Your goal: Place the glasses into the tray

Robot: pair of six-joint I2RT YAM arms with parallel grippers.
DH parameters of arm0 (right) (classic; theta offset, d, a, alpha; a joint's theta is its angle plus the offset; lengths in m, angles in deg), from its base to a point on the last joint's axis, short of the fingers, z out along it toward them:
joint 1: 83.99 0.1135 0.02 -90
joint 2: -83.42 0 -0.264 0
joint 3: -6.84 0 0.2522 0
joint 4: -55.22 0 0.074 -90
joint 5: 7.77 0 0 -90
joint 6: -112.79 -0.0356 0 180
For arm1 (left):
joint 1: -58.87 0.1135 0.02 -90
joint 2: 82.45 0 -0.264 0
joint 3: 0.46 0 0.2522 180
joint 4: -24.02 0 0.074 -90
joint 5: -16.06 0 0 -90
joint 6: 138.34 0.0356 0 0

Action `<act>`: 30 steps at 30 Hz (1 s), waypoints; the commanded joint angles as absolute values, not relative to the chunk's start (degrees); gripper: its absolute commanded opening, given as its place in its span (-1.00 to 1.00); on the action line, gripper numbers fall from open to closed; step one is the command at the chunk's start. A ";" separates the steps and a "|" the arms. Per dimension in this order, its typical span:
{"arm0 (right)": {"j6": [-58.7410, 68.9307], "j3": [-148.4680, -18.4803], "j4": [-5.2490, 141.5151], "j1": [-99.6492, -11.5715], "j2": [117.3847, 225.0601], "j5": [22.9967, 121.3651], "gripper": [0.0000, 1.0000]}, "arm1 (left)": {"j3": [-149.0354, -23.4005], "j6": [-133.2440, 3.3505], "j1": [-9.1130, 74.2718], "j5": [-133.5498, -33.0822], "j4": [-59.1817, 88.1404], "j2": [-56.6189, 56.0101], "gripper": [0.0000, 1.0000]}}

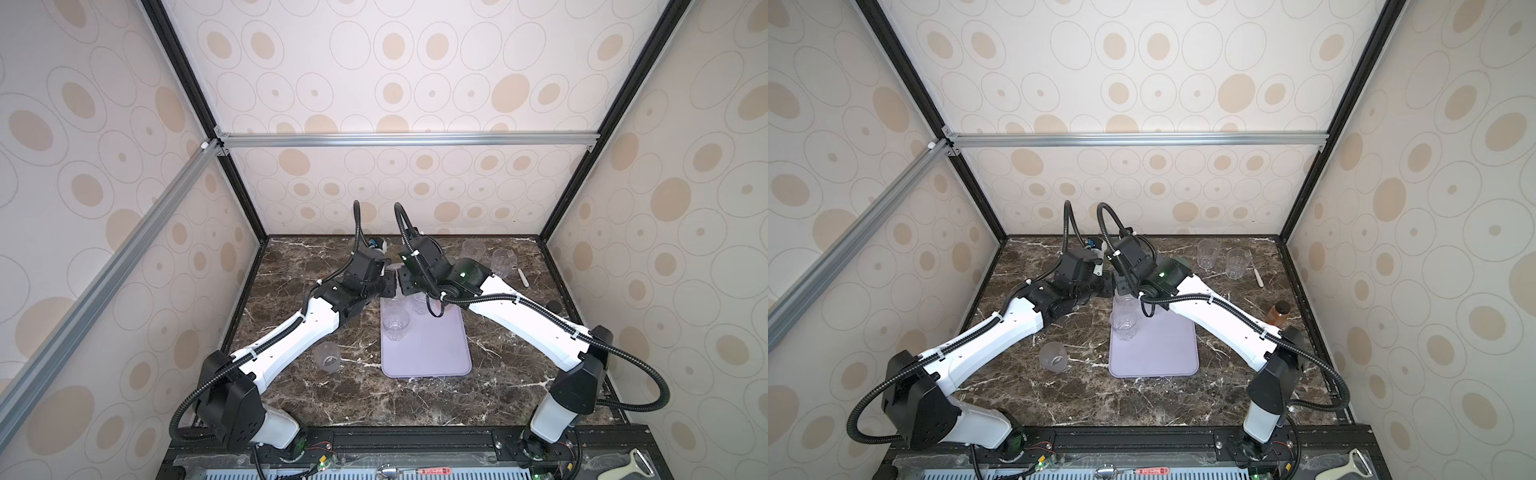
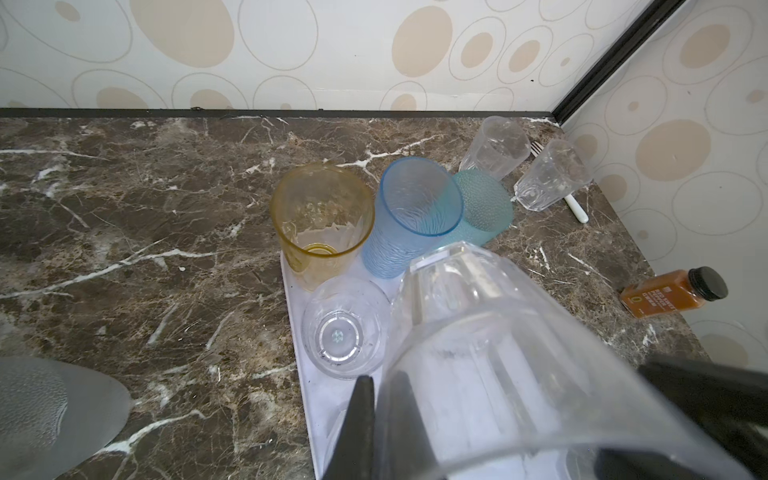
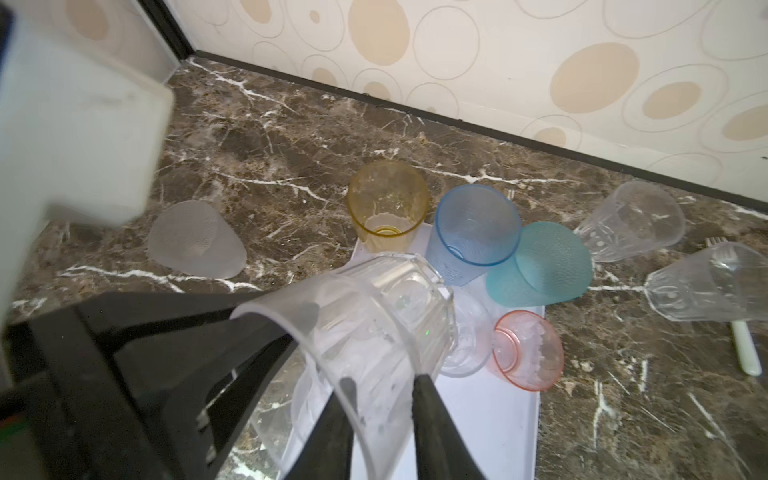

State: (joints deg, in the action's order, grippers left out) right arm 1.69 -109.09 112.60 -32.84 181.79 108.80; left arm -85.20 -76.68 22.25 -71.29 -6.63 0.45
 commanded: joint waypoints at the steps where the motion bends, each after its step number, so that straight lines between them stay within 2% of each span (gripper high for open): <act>1: 4.32 -110.02 115.30 -32.14 182.78 116.09 -0.67 | -89.32 -78.26 20.95 -75.14 -4.77 0.15 -0.94; 8: 5.71 -109.67 115.48 -32.14 183.18 118.97 -0.90 | -88.94 -79.32 20.79 -79.51 -2.26 -0.87 -0.80; 13: 5.28 -109.27 115.65 -32.31 182.61 120.11 -1.00 | -88.31 -79.60 20.76 -82.93 0.19 -1.70 -0.60; 21: 3.72 -106.62 116.18 -33.69 180.04 119.26 -1.00 | -86.14 -79.74 20.81 -88.41 5.79 -2.30 -0.33; 30: 0.81 -103.05 117.97 -36.77 176.98 116.80 -1.00 | -85.41 -77.49 20.73 -88.72 5.76 -2.88 -0.15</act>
State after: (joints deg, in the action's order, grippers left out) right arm 2.70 -103.56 117.28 -35.90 179.67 117.59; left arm -85.22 -78.86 21.50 -87.20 3.54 -0.41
